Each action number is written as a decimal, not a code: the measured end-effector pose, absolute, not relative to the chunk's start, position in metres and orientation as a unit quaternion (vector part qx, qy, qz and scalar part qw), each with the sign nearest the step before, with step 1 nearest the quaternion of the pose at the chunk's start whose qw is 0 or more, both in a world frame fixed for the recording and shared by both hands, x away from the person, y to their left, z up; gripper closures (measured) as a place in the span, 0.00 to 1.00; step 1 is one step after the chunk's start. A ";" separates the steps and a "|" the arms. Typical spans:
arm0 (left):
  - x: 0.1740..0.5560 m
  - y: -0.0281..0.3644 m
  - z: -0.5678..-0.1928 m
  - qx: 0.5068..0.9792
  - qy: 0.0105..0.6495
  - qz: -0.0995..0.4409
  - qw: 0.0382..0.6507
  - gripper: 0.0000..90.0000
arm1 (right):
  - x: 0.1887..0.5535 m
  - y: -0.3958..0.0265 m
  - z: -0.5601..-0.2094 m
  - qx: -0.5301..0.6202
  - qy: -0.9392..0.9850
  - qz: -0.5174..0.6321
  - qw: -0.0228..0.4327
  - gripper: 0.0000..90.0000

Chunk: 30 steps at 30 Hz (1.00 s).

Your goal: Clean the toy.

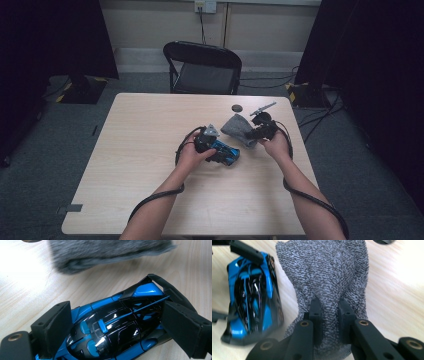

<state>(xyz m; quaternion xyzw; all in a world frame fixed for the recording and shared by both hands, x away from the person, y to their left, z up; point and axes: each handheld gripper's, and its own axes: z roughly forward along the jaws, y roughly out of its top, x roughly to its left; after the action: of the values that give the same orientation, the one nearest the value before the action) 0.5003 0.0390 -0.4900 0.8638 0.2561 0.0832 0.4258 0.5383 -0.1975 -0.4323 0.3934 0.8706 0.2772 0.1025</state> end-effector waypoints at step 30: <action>0.498 0.040 -0.492 0.858 0.258 0.088 0.435 0.10 | 0.552 -0.149 -0.463 0.315 0.913 0.252 0.068 0.86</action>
<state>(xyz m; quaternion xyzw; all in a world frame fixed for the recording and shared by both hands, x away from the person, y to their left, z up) 0.4983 0.0402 -0.4923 0.8581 0.2581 0.0876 0.4352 0.5524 -0.1494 -0.4627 0.3146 0.9126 0.2519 0.0685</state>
